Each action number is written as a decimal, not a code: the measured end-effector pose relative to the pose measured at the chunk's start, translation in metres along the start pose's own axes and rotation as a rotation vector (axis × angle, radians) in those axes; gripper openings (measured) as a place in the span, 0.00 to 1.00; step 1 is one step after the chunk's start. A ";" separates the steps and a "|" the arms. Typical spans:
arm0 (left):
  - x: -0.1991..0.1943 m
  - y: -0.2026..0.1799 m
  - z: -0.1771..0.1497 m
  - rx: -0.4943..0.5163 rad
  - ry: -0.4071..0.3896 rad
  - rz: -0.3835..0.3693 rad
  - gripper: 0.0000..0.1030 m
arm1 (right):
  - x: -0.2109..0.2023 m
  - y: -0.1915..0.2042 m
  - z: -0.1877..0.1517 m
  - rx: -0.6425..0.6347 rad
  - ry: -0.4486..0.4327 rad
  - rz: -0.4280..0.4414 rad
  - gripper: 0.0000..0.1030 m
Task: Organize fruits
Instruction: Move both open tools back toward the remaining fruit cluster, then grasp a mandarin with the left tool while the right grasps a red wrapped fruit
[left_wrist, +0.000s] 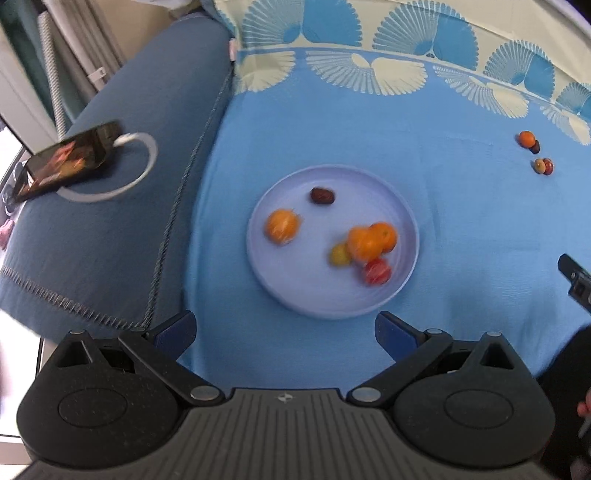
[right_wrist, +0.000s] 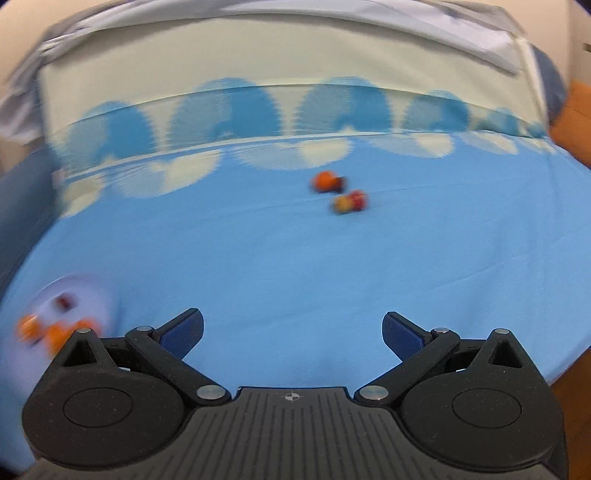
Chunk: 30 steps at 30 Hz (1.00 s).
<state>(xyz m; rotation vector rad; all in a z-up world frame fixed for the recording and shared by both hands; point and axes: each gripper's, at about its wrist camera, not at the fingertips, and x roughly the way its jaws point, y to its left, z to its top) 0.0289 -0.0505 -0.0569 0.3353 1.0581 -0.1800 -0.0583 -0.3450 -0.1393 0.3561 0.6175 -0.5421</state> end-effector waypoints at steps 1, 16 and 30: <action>0.003 -0.007 0.009 0.005 0.003 0.000 1.00 | 0.017 -0.010 0.006 0.001 -0.017 -0.035 0.99; 0.090 -0.213 0.186 0.249 -0.081 -0.196 1.00 | 0.229 -0.106 0.080 0.036 -0.028 -0.133 0.93; 0.160 -0.341 0.251 0.394 -0.089 -0.340 1.00 | 0.259 -0.116 0.102 -0.033 -0.076 -0.223 0.29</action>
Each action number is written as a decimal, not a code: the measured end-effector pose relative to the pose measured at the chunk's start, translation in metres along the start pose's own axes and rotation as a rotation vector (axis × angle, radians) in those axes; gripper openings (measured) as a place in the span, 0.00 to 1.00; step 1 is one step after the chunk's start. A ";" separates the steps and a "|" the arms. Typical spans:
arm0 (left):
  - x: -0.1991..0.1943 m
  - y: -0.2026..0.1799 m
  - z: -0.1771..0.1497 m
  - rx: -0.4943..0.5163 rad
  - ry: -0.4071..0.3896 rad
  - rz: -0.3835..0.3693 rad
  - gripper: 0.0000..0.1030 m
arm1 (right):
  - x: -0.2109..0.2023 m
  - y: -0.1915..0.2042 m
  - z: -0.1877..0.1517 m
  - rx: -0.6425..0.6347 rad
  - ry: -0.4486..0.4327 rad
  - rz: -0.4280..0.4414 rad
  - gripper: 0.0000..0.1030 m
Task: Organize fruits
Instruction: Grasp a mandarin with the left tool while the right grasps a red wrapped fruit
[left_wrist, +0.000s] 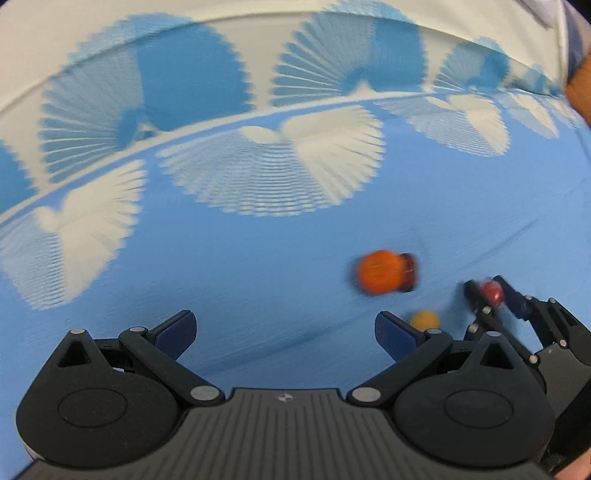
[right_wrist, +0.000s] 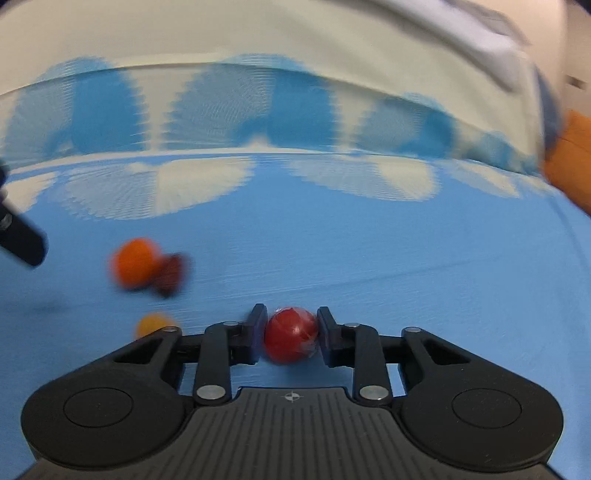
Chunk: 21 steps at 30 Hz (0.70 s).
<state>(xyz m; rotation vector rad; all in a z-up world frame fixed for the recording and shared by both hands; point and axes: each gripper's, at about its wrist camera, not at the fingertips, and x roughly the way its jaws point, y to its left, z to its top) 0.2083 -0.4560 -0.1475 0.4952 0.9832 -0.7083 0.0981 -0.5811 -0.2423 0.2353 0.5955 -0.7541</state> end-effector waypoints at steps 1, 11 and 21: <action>0.004 -0.005 0.003 0.013 0.006 -0.026 1.00 | 0.002 -0.010 0.001 0.039 0.006 -0.033 0.29; 0.051 -0.045 0.018 0.141 0.056 -0.068 0.98 | 0.005 -0.074 -0.006 0.282 0.013 -0.247 0.30; 0.051 -0.062 0.012 0.366 -0.002 -0.141 0.31 | 0.006 -0.071 -0.005 0.288 0.007 -0.254 0.30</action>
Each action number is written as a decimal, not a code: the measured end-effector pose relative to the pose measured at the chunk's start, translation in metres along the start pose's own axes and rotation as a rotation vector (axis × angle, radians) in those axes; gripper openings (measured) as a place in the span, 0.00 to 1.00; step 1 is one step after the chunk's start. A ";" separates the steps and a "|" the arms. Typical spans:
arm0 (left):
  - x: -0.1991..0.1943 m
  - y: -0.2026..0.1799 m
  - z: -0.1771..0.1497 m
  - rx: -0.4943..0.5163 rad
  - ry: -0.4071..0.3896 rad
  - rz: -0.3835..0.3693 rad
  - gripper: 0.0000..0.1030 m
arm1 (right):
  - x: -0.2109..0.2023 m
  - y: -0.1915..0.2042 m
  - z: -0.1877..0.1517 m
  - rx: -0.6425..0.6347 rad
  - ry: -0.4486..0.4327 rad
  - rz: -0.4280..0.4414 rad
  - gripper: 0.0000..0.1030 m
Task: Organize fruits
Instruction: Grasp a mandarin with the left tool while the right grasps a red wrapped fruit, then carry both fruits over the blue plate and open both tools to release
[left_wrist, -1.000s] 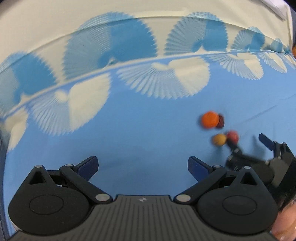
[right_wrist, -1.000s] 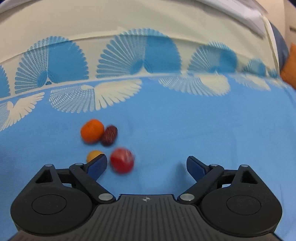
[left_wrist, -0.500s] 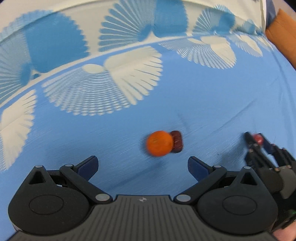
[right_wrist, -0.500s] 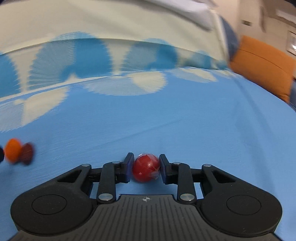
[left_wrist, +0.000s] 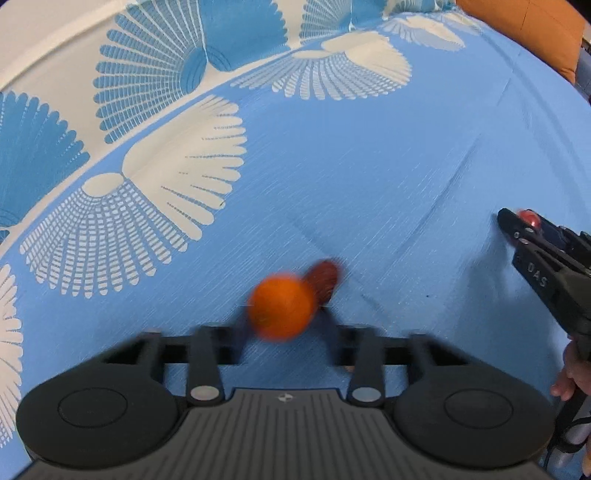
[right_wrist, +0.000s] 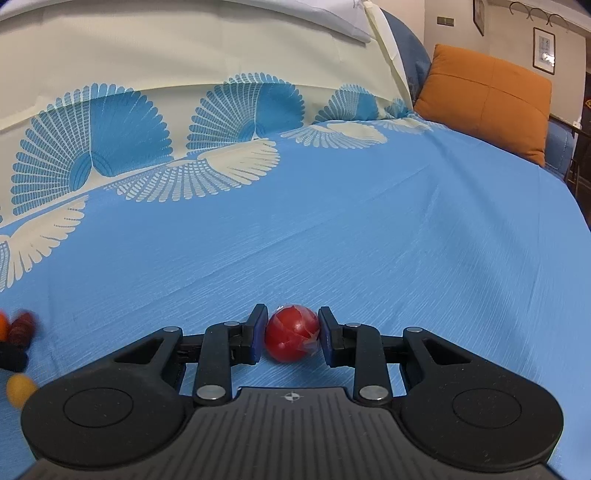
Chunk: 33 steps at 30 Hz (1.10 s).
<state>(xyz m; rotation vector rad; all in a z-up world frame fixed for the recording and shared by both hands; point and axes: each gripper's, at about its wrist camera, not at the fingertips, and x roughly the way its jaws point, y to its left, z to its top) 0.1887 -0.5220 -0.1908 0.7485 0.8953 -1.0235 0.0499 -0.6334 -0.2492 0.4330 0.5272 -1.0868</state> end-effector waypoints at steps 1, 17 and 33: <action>-0.003 0.001 -0.002 -0.013 0.000 0.004 0.31 | -0.001 -0.001 0.000 0.001 -0.003 0.001 0.30; -0.236 0.044 -0.184 -0.339 -0.019 0.295 0.31 | -0.118 -0.008 0.018 0.015 -0.211 0.079 0.30; -0.387 -0.003 -0.360 -0.542 -0.094 0.301 0.31 | -0.402 0.002 -0.048 -0.281 -0.061 0.736 0.30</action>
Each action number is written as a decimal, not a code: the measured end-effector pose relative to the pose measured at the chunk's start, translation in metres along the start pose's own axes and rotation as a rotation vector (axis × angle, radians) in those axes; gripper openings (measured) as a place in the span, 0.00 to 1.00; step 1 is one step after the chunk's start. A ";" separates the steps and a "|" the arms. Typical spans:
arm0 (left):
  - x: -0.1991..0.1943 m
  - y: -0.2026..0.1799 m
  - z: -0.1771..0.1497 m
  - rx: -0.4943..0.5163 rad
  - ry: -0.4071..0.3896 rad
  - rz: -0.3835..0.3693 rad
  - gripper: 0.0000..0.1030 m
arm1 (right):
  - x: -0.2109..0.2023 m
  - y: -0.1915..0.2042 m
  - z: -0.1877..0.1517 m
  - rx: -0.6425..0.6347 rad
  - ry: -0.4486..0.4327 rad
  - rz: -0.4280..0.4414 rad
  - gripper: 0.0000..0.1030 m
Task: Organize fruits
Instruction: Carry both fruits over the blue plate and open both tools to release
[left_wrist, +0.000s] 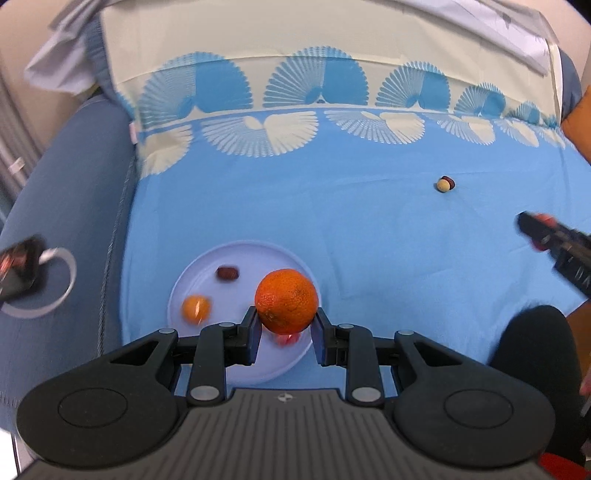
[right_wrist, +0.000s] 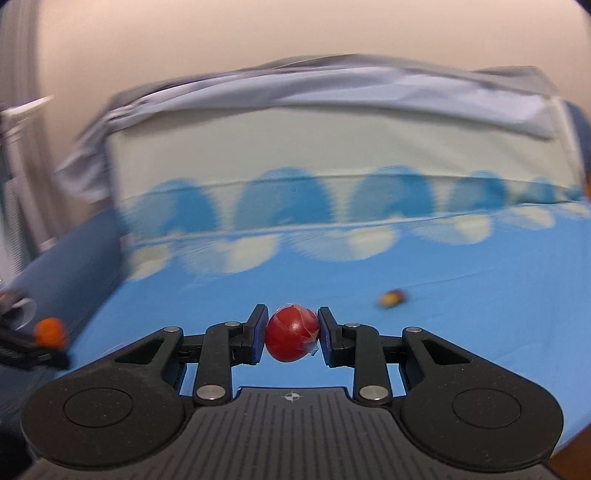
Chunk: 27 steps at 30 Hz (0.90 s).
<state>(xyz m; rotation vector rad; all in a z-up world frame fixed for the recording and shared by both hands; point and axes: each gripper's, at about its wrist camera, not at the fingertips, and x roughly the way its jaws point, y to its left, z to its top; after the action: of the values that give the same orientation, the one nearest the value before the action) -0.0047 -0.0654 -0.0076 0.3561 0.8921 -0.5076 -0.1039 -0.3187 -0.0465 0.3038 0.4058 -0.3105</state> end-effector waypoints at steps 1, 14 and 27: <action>-0.006 0.003 -0.008 -0.017 -0.006 0.005 0.31 | -0.006 0.013 -0.003 -0.027 0.009 0.029 0.30; -0.047 0.020 -0.074 -0.081 -0.054 0.044 0.31 | -0.058 0.113 -0.026 -0.285 0.096 0.218 0.30; -0.057 0.027 -0.080 -0.094 -0.080 0.072 0.31 | -0.064 0.125 -0.031 -0.336 0.112 0.203 0.30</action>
<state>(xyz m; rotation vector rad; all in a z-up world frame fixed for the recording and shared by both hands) -0.0711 0.0121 -0.0056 0.2796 0.8195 -0.4094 -0.1264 -0.1797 -0.0185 0.0319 0.5247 -0.0239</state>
